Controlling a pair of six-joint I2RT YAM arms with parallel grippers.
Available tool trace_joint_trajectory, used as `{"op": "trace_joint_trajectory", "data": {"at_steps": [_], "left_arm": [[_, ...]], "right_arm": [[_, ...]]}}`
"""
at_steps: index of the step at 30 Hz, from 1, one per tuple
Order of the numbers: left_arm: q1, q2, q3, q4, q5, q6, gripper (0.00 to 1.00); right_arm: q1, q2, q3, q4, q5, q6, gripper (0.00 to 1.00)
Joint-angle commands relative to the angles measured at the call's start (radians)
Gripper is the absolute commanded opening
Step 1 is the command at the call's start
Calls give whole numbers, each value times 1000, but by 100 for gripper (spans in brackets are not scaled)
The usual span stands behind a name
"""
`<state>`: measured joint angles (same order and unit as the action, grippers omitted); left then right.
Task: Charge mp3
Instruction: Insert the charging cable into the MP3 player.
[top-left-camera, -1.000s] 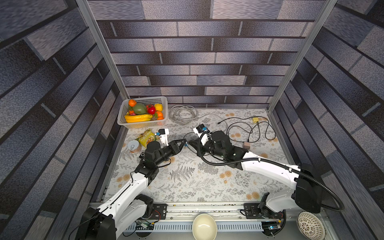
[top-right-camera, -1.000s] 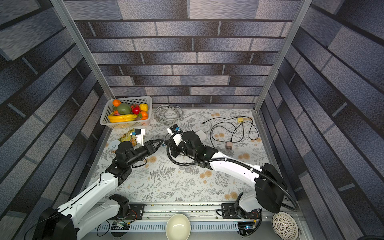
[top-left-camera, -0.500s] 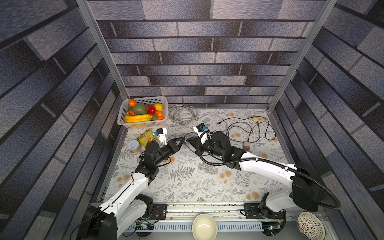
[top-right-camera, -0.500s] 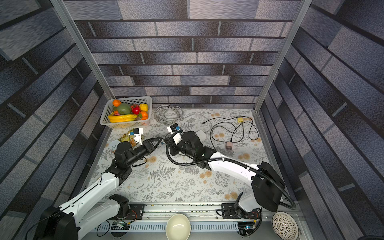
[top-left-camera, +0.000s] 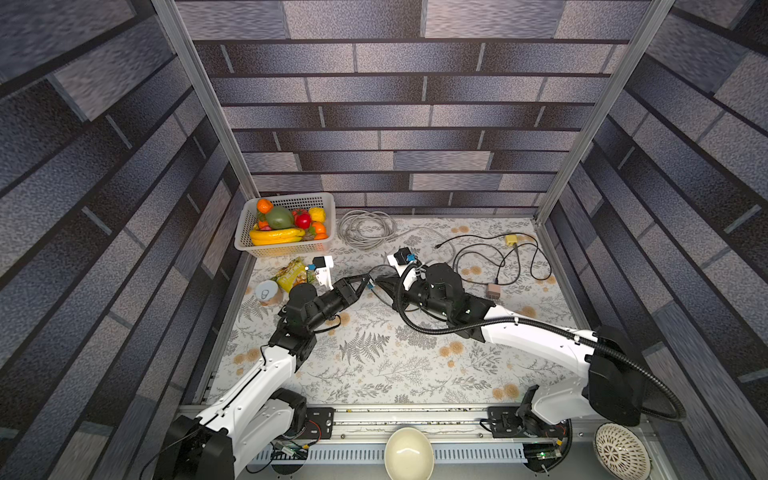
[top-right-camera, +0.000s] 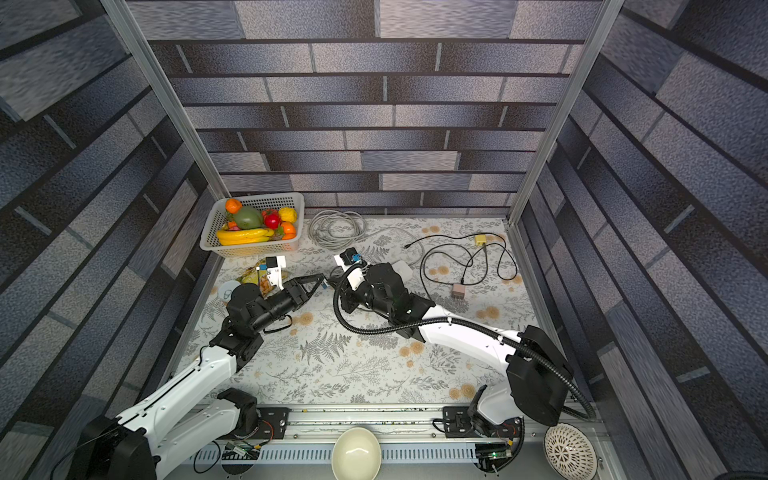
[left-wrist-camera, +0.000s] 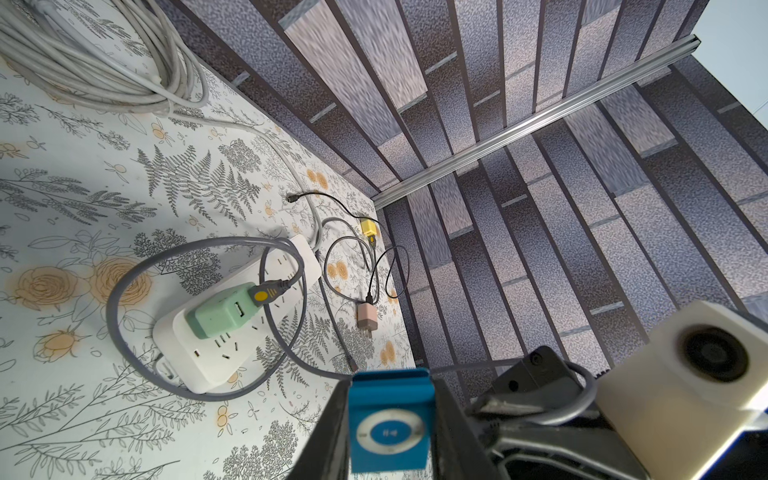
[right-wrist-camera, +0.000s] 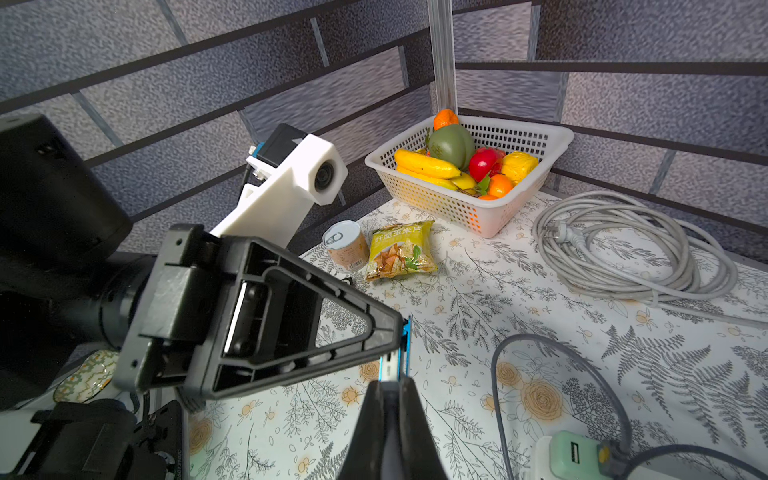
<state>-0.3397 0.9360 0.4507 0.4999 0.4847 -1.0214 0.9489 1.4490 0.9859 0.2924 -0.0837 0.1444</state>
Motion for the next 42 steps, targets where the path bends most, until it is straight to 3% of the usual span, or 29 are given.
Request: {"op": "trace_joint_trajectory", "data": {"at_steps": [1, 10, 25, 34, 42], "left_arm": [[-12, -78, 63, 250, 130, -16, 0], [-17, -43, 101, 270, 143, -31, 0], [-15, -33, 134, 339, 148, -81, 0], [-21, -45, 126, 335, 170, -66, 0], [-27, -51, 140, 282, 146, -62, 0]], "right_arm": [[6, 77, -50, -298, -5, -41, 0], [30, 141, -29, -337, 3, -88, 0], [29, 188, -59, -273, 6, -55, 0], [-11, 202, -61, -261, -124, -23, 0], [-8, 257, -32, -281, -121, -4, 0]]}}
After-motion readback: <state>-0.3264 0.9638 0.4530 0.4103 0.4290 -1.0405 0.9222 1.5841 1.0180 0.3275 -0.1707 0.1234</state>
